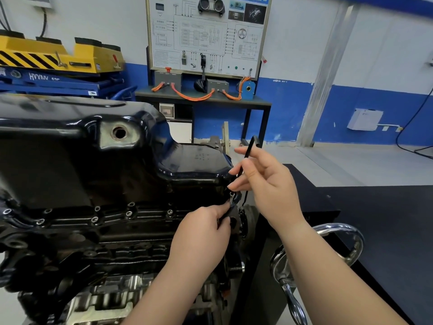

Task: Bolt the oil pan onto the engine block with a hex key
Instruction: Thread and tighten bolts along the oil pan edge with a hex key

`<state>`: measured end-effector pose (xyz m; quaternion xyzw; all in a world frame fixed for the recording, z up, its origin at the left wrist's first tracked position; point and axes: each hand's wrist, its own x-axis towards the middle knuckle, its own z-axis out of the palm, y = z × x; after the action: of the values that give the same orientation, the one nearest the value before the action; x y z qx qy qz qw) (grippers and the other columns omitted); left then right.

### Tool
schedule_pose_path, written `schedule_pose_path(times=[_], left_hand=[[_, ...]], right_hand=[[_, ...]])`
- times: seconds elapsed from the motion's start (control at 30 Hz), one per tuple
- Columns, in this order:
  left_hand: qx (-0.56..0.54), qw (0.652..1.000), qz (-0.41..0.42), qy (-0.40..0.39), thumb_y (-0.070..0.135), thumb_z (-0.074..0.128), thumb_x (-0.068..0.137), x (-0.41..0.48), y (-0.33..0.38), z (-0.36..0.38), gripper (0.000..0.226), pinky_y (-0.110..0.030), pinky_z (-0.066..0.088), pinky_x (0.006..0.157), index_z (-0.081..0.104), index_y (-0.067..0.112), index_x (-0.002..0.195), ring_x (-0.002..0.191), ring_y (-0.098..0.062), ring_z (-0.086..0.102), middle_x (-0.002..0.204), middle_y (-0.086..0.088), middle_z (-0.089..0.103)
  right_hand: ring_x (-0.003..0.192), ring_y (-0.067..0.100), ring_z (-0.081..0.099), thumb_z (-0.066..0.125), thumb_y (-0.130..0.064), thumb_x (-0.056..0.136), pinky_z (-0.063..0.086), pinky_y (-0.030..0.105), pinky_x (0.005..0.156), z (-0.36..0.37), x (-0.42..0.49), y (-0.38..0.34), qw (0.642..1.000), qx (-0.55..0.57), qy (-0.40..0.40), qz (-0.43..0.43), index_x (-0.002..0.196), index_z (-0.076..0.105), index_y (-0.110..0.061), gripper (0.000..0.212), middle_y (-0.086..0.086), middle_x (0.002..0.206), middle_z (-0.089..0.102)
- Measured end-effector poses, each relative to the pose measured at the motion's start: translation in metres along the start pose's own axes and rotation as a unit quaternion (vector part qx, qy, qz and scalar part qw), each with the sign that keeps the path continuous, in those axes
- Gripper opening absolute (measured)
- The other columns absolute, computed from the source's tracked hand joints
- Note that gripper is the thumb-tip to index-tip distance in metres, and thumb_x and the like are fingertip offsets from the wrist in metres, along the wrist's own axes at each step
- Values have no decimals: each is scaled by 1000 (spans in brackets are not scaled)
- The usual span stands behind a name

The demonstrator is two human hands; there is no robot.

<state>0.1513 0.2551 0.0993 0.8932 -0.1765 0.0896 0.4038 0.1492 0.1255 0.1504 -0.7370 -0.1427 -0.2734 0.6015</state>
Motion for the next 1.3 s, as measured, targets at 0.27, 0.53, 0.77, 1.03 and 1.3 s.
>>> schedule_pose_path(times=[0.27,0.53,0.77,1.03,1.3], left_hand=[[49,999,-3,5,37,45,94,-7,3,1,38,-24,52,72,45,47,131,86,-5,61,90,15,66],[50,999,-17,6,42,42,94,-12,2,1,39,-27,53,65,40,51,132,73,-4,58,81,14,65],[39,999,-30,5,42,41,95,-15,0,4,38,-29,54,63,39,53,131,69,-3,59,80,14,67],[38,999,-26,6,42,42,94,-16,-1,5,38,-30,55,65,40,52,131,73,-3,62,87,14,70],[31,999,-32,11,43,43,94,-16,-2,6,38,-30,54,64,40,54,129,76,-4,61,88,14,69]], right_hand=[[59,15,69,57,-9,92,57,26,61,4,0,-2,1000,0,20,-1,82,67,-26,22,1,76,72],[56,18,68,59,-9,91,55,24,56,7,0,1,997,66,26,20,89,57,-11,3,4,74,71],[60,12,68,46,-5,97,55,23,63,8,-3,0,999,26,20,-13,98,67,-20,26,-4,75,68],[49,17,64,62,-6,88,51,24,46,9,-1,-1,996,72,51,27,78,51,-9,15,7,72,71],[60,15,66,43,-8,99,53,23,58,9,-6,1,999,45,17,-1,114,61,-16,25,1,76,66]])
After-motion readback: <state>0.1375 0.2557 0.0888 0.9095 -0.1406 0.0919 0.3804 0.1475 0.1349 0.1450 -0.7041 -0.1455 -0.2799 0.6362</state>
